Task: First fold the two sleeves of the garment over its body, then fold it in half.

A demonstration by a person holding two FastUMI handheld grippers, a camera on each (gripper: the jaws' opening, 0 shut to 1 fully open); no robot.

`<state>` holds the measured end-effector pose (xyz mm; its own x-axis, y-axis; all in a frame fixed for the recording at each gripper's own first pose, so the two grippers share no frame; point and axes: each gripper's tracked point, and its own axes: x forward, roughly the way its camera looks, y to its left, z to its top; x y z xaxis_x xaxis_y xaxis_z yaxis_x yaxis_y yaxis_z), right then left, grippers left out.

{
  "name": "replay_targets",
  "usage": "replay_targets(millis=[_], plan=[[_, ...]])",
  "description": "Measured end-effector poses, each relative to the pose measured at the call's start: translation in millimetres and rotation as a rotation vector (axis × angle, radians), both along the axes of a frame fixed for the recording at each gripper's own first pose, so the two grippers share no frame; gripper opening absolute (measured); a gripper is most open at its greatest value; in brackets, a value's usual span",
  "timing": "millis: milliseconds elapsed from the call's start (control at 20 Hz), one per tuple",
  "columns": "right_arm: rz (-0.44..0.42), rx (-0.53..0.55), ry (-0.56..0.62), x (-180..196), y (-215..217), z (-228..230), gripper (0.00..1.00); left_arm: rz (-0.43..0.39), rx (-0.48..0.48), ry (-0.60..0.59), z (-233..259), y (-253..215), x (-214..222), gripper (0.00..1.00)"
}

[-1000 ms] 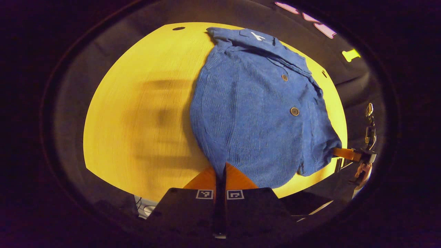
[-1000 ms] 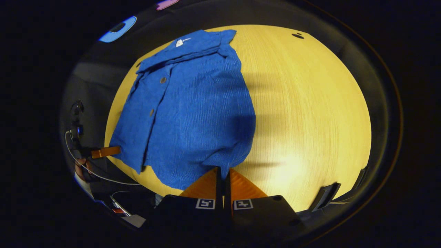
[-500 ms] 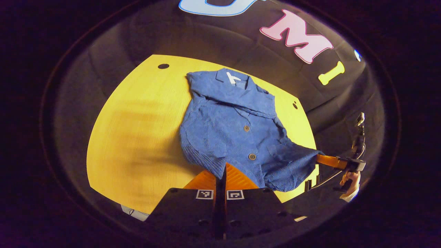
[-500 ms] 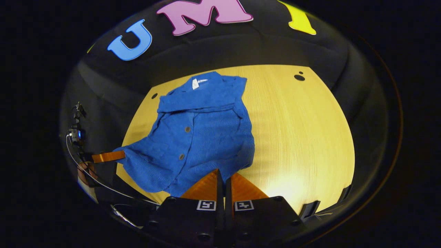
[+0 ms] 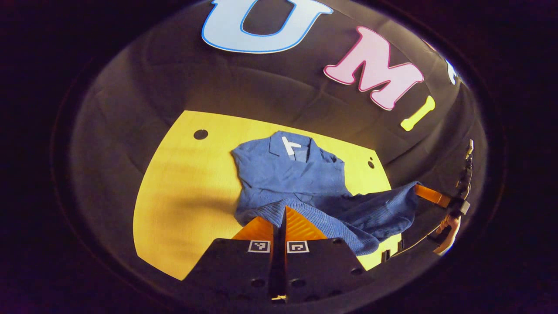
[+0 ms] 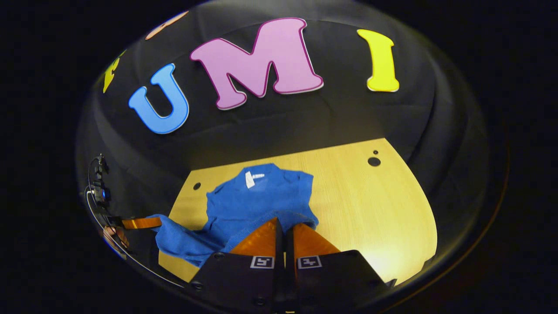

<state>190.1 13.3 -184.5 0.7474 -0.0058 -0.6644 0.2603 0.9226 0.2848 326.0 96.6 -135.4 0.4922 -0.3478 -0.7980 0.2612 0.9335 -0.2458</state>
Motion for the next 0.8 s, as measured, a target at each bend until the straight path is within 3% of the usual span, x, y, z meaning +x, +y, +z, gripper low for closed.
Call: replay_targets(millis=[150,350,550,700,800], plan=[[-0.001,-0.025,-0.026,79,-18,-4,0.04,0.032,0.081,-0.079,7,7,60,0.00],[-0.030,-0.033,0.019,168,-55,-67,0.04,0.091,0.131,-0.022,-39,2,128,0.00],[-0.059,-0.033,0.144,207,-79,-165,0.04,0.120,0.117,0.076,-106,-14,178,0.00],[-0.050,0.003,0.164,227,-70,-209,0.04,0.109,0.226,0.050,-141,-19,213,0.00],[-0.026,0.007,0.148,238,-72,-226,0.05,0.114,0.247,0.019,-147,-25,227,0.00]])
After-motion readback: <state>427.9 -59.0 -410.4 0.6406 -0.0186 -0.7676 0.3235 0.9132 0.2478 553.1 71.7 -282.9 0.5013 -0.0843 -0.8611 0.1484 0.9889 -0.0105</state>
